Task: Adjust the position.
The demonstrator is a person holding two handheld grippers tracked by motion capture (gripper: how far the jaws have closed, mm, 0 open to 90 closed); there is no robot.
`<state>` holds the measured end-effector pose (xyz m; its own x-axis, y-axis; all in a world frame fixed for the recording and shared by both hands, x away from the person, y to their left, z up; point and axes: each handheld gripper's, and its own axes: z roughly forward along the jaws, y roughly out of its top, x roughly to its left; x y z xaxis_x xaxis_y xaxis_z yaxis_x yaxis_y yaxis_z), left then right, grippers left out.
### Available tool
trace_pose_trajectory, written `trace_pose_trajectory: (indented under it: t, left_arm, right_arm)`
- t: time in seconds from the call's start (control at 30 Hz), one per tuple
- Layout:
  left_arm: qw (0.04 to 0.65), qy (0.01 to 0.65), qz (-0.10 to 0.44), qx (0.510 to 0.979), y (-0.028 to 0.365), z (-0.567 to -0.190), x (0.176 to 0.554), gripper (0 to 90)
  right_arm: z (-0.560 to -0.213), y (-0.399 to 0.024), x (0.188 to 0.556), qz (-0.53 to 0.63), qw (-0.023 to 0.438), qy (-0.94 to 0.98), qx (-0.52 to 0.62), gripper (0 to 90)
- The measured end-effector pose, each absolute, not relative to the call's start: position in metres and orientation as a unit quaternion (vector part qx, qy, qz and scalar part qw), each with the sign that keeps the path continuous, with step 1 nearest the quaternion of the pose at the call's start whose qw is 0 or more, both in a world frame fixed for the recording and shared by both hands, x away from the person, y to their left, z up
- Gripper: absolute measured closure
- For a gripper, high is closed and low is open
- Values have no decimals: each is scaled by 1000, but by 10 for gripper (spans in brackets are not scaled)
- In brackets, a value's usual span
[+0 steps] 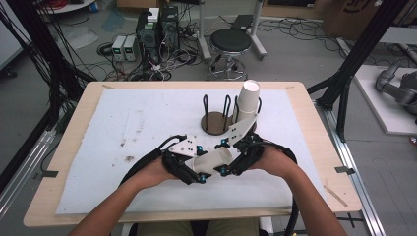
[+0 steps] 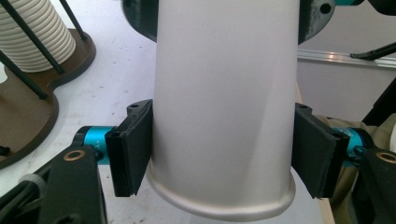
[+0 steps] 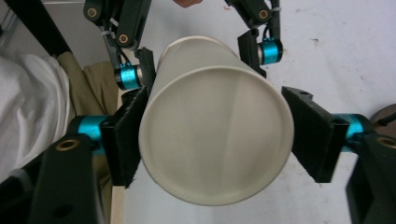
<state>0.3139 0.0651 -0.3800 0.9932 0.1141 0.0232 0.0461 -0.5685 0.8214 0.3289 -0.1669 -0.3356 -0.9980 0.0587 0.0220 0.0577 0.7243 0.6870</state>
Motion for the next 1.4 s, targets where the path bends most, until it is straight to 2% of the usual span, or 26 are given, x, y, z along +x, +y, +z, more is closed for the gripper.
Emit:
trace_pose_trajectory:
  t: [0.2,0.5,0.97,1.07,1.4]
  left_arm:
    - [468,44,34,882,65,-381,314,286]
    - [521,64,19,851,74,-386,314,179]
    - [593,110,48,796,104,-390,313,176]
    - [627,126,41,767,110,-396,312,173]
    - [669,125,40,731,112,-400,309,161]
  right_arm:
    - [-335,-168,329,372,-4,928,26,334]
    - [-334,-172,328,377,-20,925,34,330]
    - [-342,-189,326,406,-14,911,66,331]
    - [-344,-193,325,421,-10,904,71,332]
    - [-360,-216,320,508,-14,853,115,333]
